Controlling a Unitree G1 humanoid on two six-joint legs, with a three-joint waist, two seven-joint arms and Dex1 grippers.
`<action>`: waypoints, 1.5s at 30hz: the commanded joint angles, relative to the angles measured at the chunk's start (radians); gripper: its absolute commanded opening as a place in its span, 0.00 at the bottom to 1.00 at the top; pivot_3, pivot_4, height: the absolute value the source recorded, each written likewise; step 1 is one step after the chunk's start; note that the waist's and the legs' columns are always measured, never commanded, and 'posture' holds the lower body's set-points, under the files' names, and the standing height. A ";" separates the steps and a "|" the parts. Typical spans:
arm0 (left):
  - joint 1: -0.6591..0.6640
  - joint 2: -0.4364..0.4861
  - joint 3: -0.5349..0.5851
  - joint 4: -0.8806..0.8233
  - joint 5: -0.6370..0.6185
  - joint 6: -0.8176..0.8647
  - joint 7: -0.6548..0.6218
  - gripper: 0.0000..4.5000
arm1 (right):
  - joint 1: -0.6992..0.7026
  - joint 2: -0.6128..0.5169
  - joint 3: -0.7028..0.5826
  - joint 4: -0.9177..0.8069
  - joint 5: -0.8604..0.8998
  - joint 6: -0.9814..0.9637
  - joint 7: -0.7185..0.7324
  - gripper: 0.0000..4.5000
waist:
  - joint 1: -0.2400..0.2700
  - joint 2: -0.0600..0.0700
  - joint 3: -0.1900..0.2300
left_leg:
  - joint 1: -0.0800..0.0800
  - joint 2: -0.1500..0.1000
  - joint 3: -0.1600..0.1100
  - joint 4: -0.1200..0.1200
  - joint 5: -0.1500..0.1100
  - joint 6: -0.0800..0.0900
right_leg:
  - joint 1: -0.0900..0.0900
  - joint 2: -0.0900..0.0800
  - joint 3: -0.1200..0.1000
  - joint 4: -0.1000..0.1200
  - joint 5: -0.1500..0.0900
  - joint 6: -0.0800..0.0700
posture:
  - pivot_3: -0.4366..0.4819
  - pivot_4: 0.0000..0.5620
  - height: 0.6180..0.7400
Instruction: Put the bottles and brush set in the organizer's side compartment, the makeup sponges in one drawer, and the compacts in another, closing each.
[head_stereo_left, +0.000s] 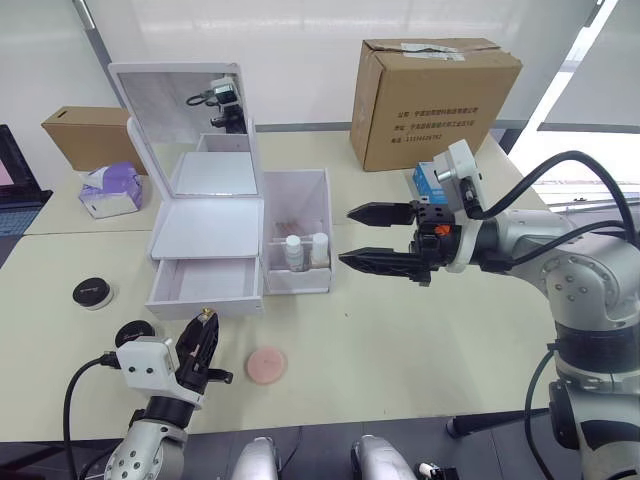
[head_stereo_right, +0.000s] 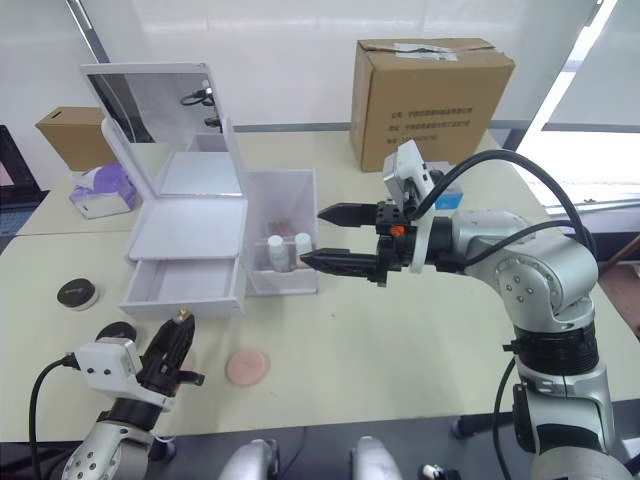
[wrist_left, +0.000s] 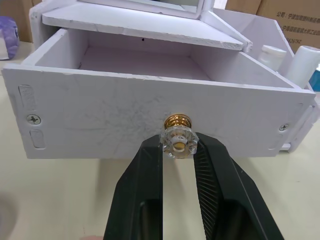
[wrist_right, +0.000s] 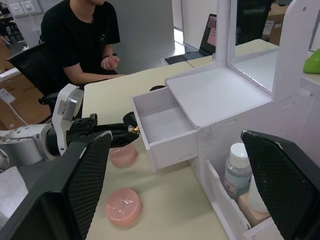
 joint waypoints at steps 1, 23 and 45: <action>0.039 0.006 -0.019 -0.070 -0.021 -0.011 -0.024 0.12 | -0.008 -0.002 -0.026 -0.017 0.020 -0.011 0.010 1.00 | -0.001 0.000 0.000 | 0.001 0.000 0.001 0.000 -0.001 0.000 | 0.000 0.000 0.002 0.000 0.000 0.000 | 0.48 0.27 0.98; 0.171 0.071 0.292 -0.037 -0.285 -0.061 -0.140 0.99 | 0.036 -0.006 -0.050 0.003 0.010 -0.033 0.046 1.00 | 0.003 -0.002 0.001 | 0.004 -0.001 0.001 0.001 -0.002 -0.001 | -0.006 0.001 0.005 0.002 -0.002 0.002 | 0.48 0.27 0.98; -0.419 0.919 0.562 1.430 -0.203 -0.183 -0.924 0.99 | 0.557 -0.355 -0.358 0.373 -0.384 -0.628 0.280 1.00 | 0.014 -0.007 0.002 | 0.005 0.001 0.006 -0.002 -0.009 -0.012 | -0.015 -0.002 0.003 0.003 -0.003 -0.001 | 0.48 0.27 0.98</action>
